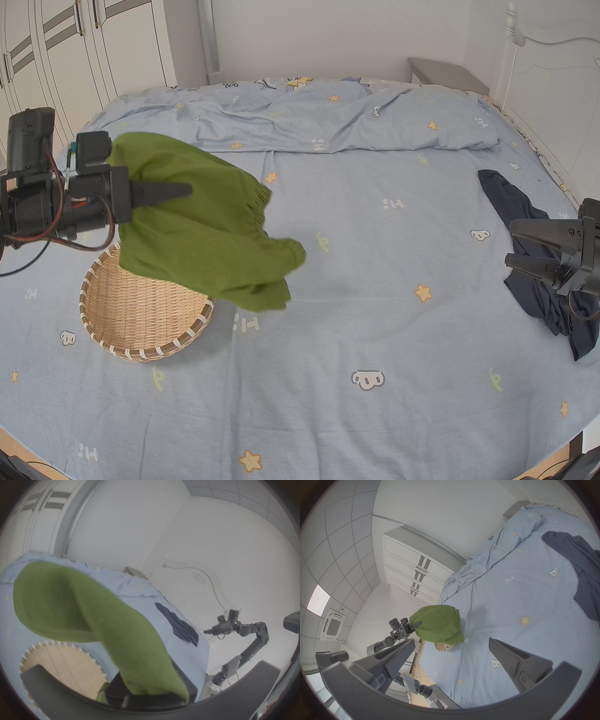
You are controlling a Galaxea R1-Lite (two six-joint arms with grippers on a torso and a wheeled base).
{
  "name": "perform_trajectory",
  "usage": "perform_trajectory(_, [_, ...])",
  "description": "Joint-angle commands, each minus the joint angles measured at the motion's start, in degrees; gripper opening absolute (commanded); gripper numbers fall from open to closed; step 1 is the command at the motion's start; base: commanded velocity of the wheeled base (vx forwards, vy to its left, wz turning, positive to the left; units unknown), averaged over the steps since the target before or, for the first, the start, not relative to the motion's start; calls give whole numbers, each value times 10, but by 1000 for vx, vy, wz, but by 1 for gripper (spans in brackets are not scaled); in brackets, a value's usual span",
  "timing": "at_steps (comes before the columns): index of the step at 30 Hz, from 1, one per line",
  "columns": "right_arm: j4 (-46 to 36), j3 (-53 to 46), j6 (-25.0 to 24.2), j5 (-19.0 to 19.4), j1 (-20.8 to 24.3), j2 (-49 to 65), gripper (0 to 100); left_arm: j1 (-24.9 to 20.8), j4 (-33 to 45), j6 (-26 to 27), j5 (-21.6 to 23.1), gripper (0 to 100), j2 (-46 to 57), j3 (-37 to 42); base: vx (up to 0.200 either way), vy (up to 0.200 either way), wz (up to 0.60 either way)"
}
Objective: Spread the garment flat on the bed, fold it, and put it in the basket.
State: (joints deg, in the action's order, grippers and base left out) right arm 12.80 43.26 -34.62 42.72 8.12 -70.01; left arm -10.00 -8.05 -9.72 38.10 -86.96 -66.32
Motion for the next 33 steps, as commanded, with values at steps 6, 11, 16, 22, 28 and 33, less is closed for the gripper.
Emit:
perform_trajectory(6, [0, -5, 0, -3, 12, 3, 100, 104, -64, -30, 5, 0, -30, -25, 0, 0, 0])
perform_trajectory(11, [0, -5, 0, -2, 12, 2, 100, 129, -62, -44, 5, 0, -30, 21, 0, 0, 0])
perform_trajectory(16, [0, -4, 0, -2, 12, 4, 100, 147, -67, -39, -2, 0, -24, 147, 0, 0, 0])
perform_trajectory(22, [0, -5, 0, 4, 13, 18, 100, 187, -67, -39, -3, 0, -12, 246, 0, 0, 0])
perform_trajectory(28, [0, -8, 0, 4, 19, 18, 100, 223, -59, -41, -5, 0, -57, 247, 0, 0, 0])
perform_trajectory(33, [0, -9, 0, 4, 20, 17, 100, 242, -14, -41, -16, 0, -91, 215, 0, 0, 0])
